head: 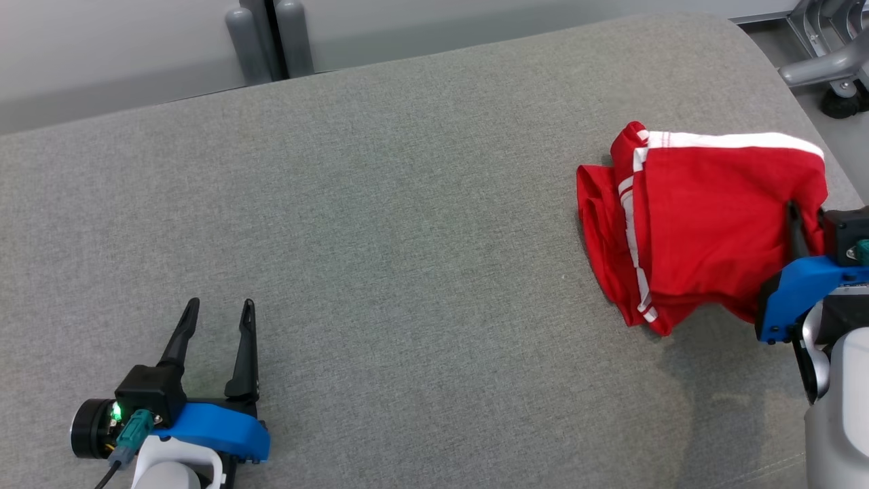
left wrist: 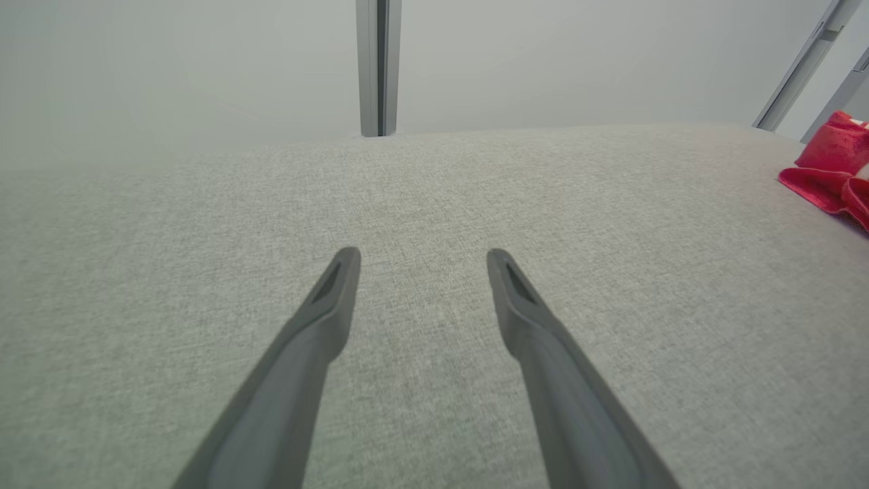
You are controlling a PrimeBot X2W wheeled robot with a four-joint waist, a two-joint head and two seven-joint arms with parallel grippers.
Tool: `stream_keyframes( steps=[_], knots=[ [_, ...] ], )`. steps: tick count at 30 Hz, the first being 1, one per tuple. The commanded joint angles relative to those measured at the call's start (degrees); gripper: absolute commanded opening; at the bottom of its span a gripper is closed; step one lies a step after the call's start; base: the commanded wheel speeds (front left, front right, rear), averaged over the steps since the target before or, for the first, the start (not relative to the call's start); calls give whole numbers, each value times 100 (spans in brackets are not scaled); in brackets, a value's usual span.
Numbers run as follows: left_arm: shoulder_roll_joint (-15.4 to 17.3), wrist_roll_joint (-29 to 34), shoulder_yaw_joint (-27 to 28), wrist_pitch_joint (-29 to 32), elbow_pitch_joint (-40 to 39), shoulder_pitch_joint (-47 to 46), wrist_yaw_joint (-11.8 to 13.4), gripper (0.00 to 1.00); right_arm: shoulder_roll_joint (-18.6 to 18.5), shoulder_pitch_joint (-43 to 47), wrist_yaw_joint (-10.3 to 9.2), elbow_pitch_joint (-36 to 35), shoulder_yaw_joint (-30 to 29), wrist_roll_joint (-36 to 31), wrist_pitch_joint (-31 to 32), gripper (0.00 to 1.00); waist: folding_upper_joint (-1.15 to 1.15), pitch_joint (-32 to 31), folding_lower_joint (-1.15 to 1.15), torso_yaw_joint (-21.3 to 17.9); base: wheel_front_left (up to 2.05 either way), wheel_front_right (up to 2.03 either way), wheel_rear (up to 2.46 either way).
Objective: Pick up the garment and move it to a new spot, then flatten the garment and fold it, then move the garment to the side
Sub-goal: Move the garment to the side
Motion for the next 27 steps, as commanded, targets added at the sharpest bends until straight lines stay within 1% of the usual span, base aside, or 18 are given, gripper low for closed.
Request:
stream_keyframes(
  steps=[1,5,8,10,13,16,17,19,22,23,24,25,26,27],
  knots=[
    [53,-24,31,-25,6,-57,-9,100,108,58,1,-91,-110,-63,-47,100,0,9,0,2,0,0,0],
    [68,-33,75,-25,45,-79,-9,100,317,-14,0,-376,-470,-270,-314,100,0,6,0,17,0,0,0],
    [41,-38,159,-25,46,-88,-9,100,452,-116,1,-575,-446,-195,-691,100,0,-46,0,64,0,0,0],
    [2,-28,252,-25,54,-100,-9,100,477,-121,1,-600,-252,-39,-912,100,0,-101,0,117,0,0,0],
    [-67,36,390,-25,45,-143,-5,100,483,-131,1,-484,257,509,-1207,100,0,-186,0,267,0,0,0],
    [-133,98,499,-25,44,-167,20,100,475,-46,1,-373,682,1002,-1479,100,0,-296,0,493,0,0,0],
    [-175,130,564,-24,61,-184,38,100,476,53,1,-266,891,1306,-1611,100,0,-371,0,679,0,0,0],
    [-220,164,609,-25,82,-203,37,100,473,156,1,-119,1041,1601,-1702,100,0,-443,0,887,0,0,0],
    [-274,218,656,-25,113,-194,70,100,478,331,1,126,1266,1868,-1792,100,0,-547,0,1182,0,0,0],
    [-274,218,656,-25,113,-194,70,100,478,331,1,126,1266,1868,-1792,100,0,-547,0,1182,0,0,0],
    [-296,268,686,-25,124,-190,93,100,469,447,1,269,1343,2007,-1815,100,0,-612,0,1359,0,0,0],
    [-303,288,702,-25,139,-187,98,100,470,500,1,309,1360,2060,-1820,100,0,-652,0,1444,0,0,0],
    [-303,288,702,-25,139,-187,98,100,470,500,1,309,1360,2060,-1820,100,0,-652,0,1444,0,0,0],
    [-315,328,743,-25,150,-163,107,100,470,609,1,286,1403,2153,-1820,100,0,-722,0,1583,0,0,0]
  ],
)
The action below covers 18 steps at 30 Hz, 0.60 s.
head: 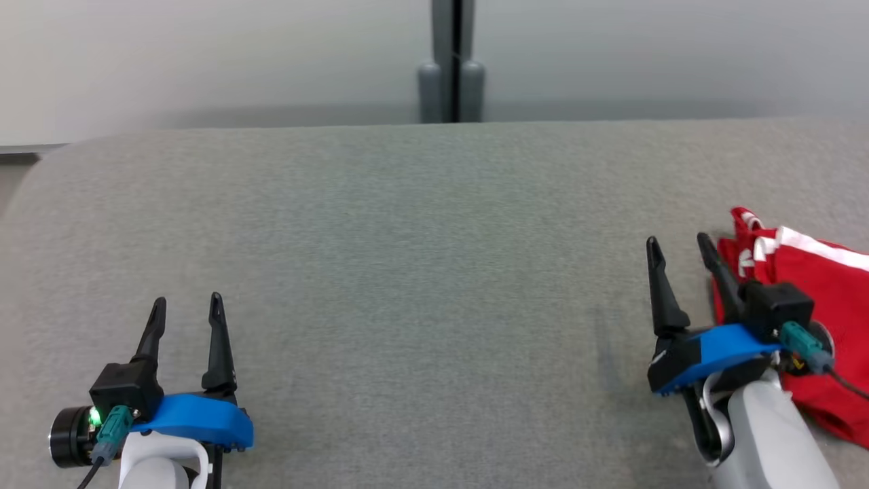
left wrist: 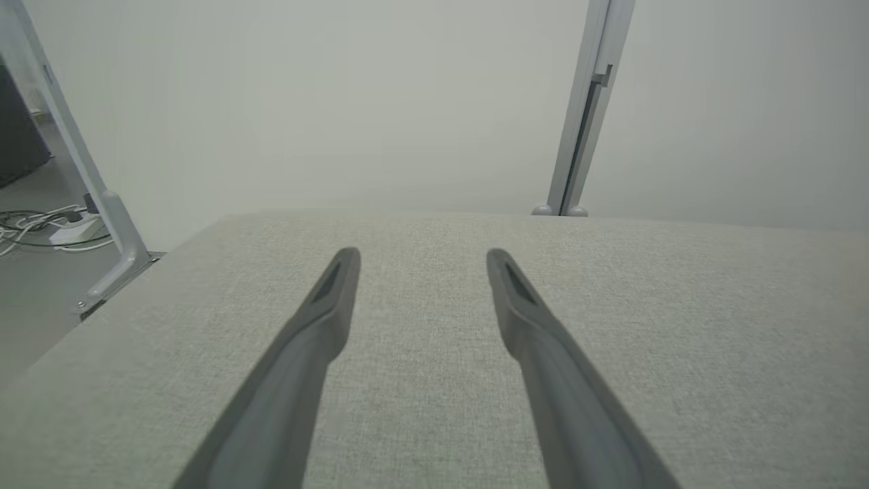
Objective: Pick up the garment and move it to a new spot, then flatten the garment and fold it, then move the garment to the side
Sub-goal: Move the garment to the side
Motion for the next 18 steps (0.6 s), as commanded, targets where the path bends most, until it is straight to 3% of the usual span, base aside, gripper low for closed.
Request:
stream_keyframes(
  steps=[1,7,18],
  knots=[
    [-5,18,27,-25,3,-1,22,100,-17,119,1,2,6,39,-25,100,0,-2,1,29,0,0,0],
    [-48,90,59,-25,149,228,61,100,-22,643,2,18,5,324,-27,100,0,-373,1,212,0,0,0],
    [-93,38,75,-25,204,647,145,100,-17,1128,2,-28,60,473,-25,100,0,-863,1,4,0,0,0]
  ],
)
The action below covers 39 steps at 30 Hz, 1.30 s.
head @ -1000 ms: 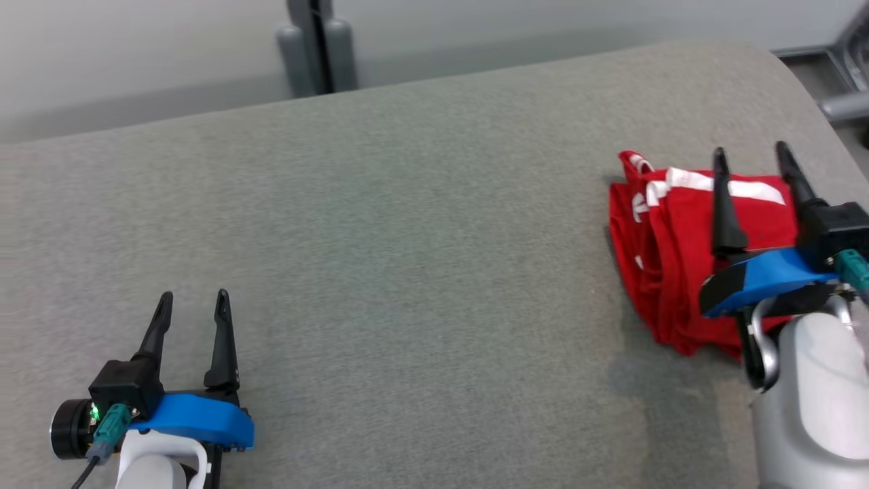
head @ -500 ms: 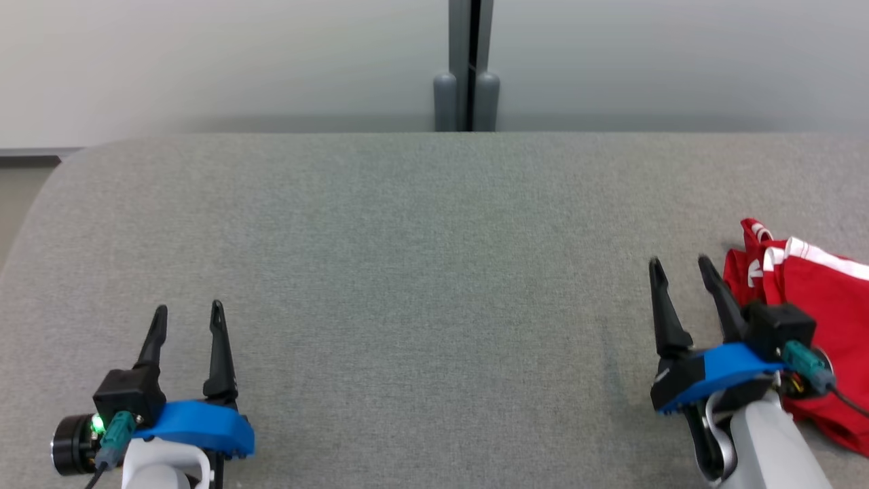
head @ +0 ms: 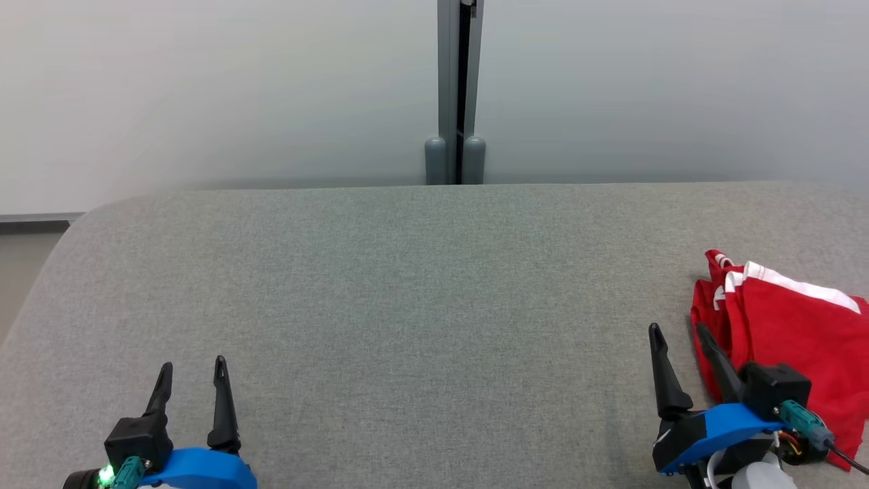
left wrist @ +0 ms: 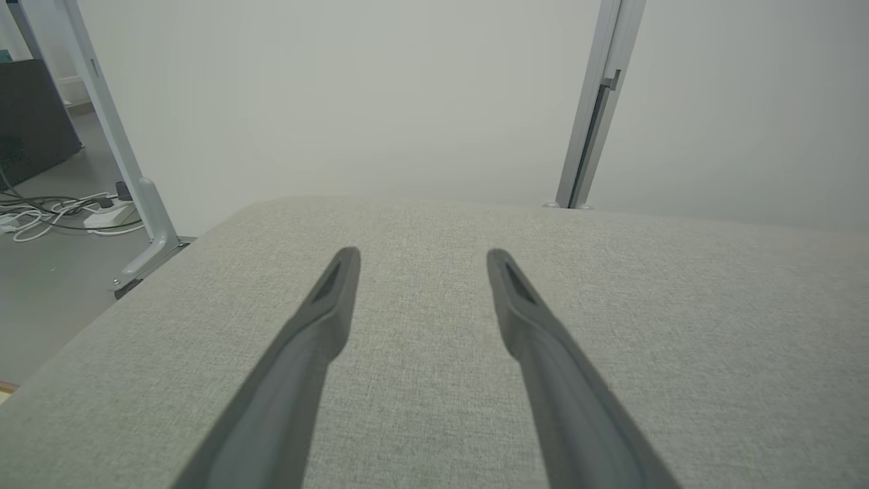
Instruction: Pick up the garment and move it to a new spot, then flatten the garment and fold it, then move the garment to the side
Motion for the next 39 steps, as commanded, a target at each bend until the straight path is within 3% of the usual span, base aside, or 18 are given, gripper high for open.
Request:
stream_keyframes(
  steps=[1,10,11,15,39],
  knots=[
    [-9,-26,15,-25,-41,65,27,100,-20,108,3,-32,13,17,-20,100,1,-65,1,-68,0,0,0],
    [-20,-263,-133,-25,-44,126,-148,100,-20,169,3,-74,58,110,-20,100,1,-93,1,-142,0,0,0],
    [-13,-285,-132,4,-21,94,-131,0,3,76,0,-43,47,77,1,0,0,-94,1,-140,0,0,0],
    [-53,-291,-122,41,191,233,-131,0,32,180,0,162,40,82,45,0,0,-95,1,-141,0,0,0],
    [-40,-2873,-57,683,-171,56,-162,0,16,253,0,-301,-119,2559,684,0,0,-81,1,-157,0,0,0]
  ],
)
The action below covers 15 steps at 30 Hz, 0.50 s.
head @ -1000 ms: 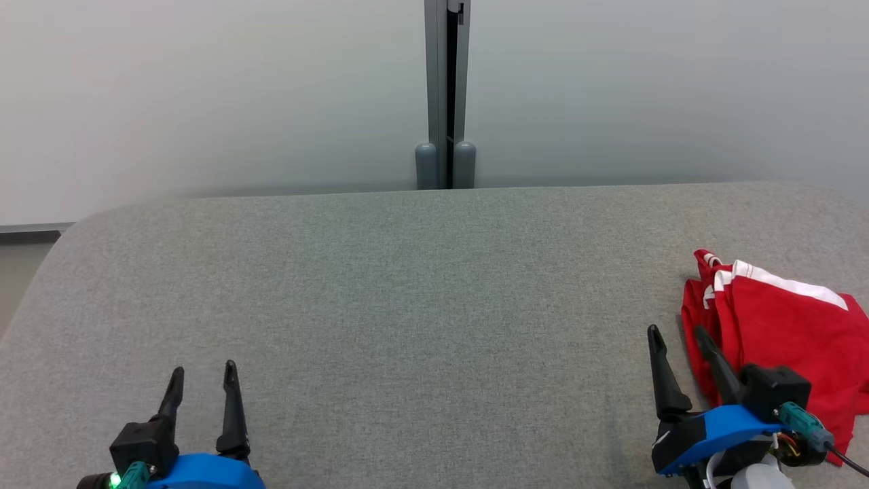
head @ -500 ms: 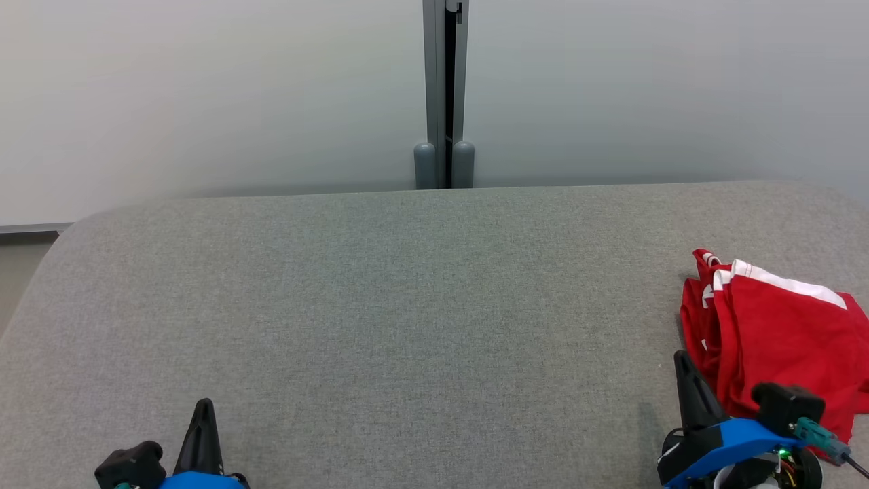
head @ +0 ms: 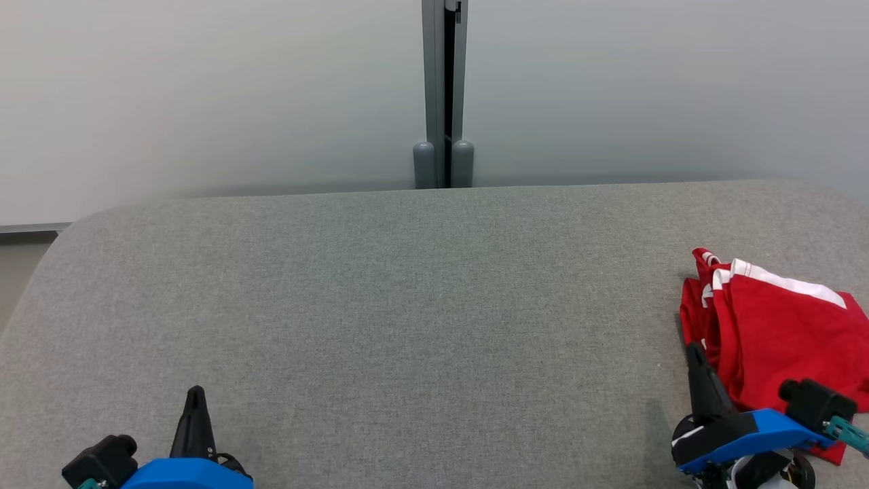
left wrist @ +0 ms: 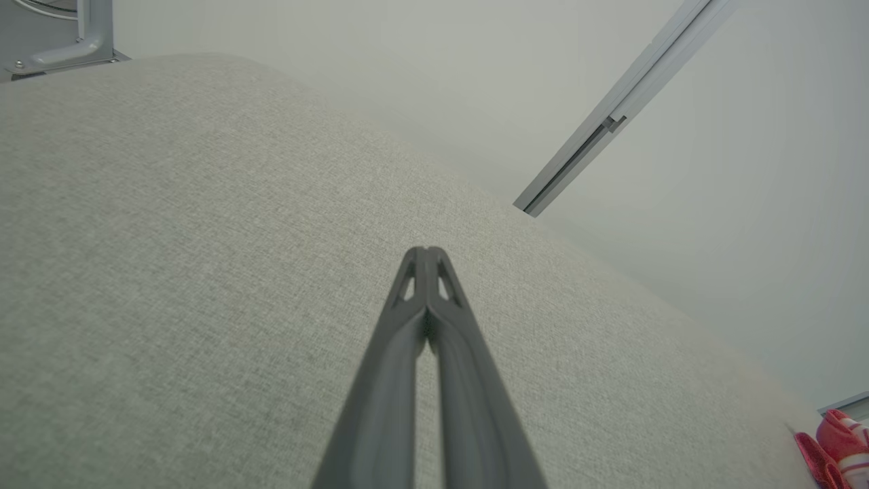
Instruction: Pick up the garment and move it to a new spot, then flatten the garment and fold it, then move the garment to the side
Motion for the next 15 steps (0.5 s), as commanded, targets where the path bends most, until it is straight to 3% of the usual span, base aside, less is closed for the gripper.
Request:
stream_keyframes(
  steps=[1,15],
  knots=[
    [38,-296,26,61,-143,-172,-32,0,-32,-21,0,-156,-33,301,64,0,0,1,0,-1,0,0,0],
    [44,-1494,52,355,-315,-250,-50,0,-40,19,1,-371,-105,1448,361,0,0,9,0,-11,0,0,0]
  ],
)
